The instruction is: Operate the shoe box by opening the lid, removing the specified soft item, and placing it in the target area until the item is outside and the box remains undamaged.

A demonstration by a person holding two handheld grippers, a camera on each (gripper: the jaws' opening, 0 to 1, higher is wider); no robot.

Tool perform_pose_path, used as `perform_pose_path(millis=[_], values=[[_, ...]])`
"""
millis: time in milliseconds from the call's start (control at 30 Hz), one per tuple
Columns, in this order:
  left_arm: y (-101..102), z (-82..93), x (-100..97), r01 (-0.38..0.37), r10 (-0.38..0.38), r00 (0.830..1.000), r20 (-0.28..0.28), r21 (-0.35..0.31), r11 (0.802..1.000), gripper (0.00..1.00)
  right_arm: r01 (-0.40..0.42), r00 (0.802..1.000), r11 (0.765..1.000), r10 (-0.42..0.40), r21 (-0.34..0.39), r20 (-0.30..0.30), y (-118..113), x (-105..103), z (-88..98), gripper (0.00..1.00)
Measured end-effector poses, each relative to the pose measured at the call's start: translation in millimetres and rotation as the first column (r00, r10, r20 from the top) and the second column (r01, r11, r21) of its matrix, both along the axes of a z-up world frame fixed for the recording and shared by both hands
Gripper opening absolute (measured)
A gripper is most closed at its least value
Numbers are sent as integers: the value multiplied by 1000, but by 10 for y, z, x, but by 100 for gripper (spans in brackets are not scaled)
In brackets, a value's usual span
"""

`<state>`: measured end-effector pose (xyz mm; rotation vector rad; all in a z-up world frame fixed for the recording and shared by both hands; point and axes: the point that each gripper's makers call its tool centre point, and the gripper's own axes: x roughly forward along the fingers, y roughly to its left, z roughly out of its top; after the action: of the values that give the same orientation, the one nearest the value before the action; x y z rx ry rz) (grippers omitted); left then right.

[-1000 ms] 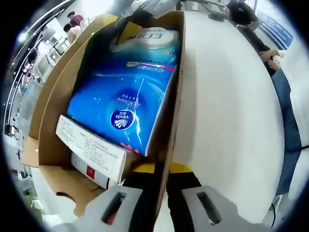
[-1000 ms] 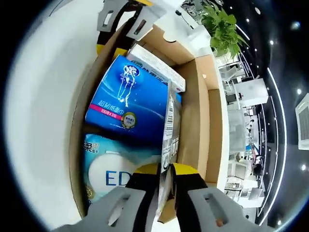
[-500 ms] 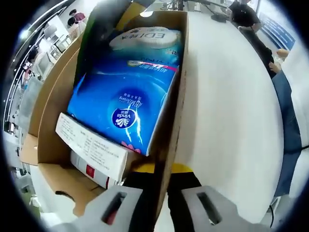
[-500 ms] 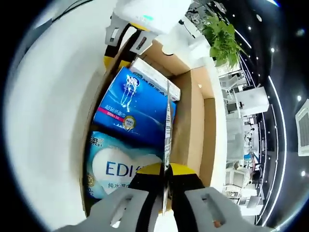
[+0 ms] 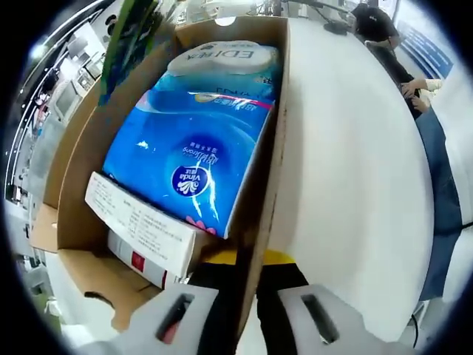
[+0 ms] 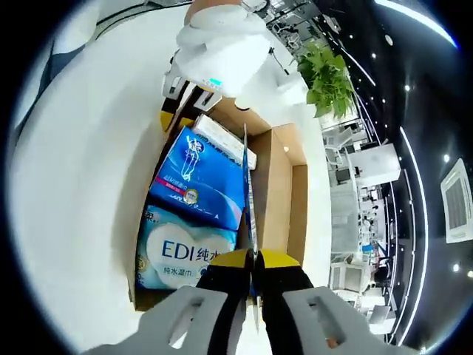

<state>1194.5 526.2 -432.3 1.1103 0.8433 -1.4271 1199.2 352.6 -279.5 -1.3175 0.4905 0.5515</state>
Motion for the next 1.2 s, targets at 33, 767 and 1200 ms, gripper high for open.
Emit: perform_pose_path(millis=[33, 767, 1200], values=[[1, 2, -2, 0, 0, 1000, 0, 0, 1000, 6, 12, 1000, 1000, -12, 9, 4, -50, -22, 28, 2], [7, -16, 8, -10, 10, 1000, -8, 2, 1000, 6, 143, 990, 990, -143, 15, 7, -897, -424, 89, 2], [2, 14, -23, 7, -7, 1000, -5, -1, 1000, 6, 209, 977, 978, -209, 16, -41, -1279, -656, -101, 2]])
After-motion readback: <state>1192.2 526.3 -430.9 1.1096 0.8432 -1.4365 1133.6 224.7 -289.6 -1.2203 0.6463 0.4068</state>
